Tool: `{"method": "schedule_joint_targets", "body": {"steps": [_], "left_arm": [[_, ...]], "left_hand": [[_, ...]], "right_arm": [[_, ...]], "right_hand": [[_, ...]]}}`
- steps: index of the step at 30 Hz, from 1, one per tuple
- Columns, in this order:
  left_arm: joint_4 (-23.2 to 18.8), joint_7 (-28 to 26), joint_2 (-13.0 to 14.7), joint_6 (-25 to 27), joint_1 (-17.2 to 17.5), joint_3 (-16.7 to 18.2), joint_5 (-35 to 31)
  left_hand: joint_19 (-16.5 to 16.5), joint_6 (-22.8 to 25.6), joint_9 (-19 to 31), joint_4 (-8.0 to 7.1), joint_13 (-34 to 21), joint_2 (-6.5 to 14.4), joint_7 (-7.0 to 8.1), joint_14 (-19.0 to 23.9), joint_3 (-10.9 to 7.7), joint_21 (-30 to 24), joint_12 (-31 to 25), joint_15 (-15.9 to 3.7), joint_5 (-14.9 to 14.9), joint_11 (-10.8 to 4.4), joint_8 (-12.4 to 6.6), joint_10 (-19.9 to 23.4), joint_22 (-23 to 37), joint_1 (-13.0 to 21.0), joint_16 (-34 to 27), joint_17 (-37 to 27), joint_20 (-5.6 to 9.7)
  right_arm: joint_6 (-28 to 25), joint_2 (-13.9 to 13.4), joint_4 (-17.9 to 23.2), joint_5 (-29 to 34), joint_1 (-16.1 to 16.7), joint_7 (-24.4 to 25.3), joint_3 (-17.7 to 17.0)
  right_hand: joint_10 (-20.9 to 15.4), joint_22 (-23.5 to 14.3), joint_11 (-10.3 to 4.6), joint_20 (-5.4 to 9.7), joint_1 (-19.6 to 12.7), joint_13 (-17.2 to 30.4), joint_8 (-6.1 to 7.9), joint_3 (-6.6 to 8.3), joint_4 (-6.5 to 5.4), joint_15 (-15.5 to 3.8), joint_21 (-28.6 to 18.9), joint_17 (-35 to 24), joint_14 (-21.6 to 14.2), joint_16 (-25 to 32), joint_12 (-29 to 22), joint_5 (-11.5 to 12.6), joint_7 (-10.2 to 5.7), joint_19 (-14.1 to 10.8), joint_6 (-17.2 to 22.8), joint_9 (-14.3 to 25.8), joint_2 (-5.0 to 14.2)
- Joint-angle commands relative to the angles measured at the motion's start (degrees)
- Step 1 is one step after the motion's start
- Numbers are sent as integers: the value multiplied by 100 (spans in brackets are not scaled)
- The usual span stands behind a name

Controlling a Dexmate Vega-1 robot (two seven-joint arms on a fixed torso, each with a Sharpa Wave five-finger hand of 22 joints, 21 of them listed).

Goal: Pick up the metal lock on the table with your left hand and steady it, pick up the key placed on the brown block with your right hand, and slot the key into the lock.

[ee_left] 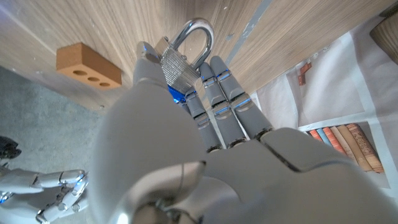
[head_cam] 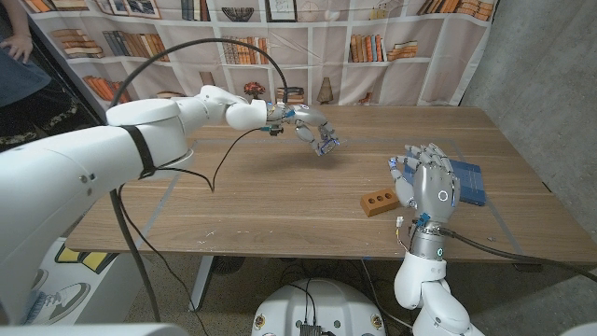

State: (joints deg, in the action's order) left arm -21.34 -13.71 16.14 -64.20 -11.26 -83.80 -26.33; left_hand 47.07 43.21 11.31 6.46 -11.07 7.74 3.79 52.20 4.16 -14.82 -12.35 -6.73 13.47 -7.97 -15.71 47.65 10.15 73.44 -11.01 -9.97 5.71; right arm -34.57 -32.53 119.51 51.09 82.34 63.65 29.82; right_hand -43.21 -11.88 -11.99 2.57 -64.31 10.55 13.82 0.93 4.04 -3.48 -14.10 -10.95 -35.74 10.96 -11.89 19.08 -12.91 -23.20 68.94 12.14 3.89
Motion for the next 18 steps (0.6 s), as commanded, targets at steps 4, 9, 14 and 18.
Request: {"method": "schedule_joint_targets", "body": {"steps": [4, 9, 14, 18], "left_arm": [[-127, 184, 244, -646, 721, 972, 751], [-156, 203, 274, -754, 1018, 1333, 993], [-173, 346, 276, -898, 1325, 1716, 1354], [-180, 567, 238, -983, 1621, 2055, 1752]], "left_hand": [[22, 119, 33, -104, -26, 141, -84, 103, -87, 16, 21, -559, -18, -6, -2, 39, 11, 118, 5, -24, 120], [29, 139, 33, -111, -27, 142, -77, 111, -93, 20, 23, -559, -24, -10, 3, 58, 12, 119, 6, -25, 123], [23, 151, 34, -119, -27, 143, -73, 131, -99, 29, 31, -556, -29, -1, 15, 66, 13, 120, 3, -25, 118], [29, 174, 34, -122, -28, 138, -83, 134, -104, 33, 34, -556, -35, -11, 20, 83, 13, 125, 7, -25, 123]], "right_arm": [[172, -284, 267, 125, -41, -120, -55], [225, -313, 354, 150, -4, -148, -64], [284, -328, 503, 170, 36, -202, -78], [372, -334, 705, 133, 88, -277, -124]], "right_hand": [[-35, -5, -3, 412, -16, 6, 27, -55, 11, -790, -10, -15, -8, -7, 8, 31, 8, -34, 47, 16, 69], [-32, -5, -6, 429, -19, 6, 28, -77, 7, -788, -3, -15, 0, -9, 8, 31, 9, -19, 44, 17, 73], [-15, -5, -11, 429, -38, 6, 30, -100, 9, -789, -3, -14, -4, -8, 13, 35, 9, -18, 50, 14, 78], [-12, -6, -10, 434, -40, 7, 31, -111, 6, -789, -1, -14, -2, -8, 13, 36, 8, -14, 44, 18, 83]]}}
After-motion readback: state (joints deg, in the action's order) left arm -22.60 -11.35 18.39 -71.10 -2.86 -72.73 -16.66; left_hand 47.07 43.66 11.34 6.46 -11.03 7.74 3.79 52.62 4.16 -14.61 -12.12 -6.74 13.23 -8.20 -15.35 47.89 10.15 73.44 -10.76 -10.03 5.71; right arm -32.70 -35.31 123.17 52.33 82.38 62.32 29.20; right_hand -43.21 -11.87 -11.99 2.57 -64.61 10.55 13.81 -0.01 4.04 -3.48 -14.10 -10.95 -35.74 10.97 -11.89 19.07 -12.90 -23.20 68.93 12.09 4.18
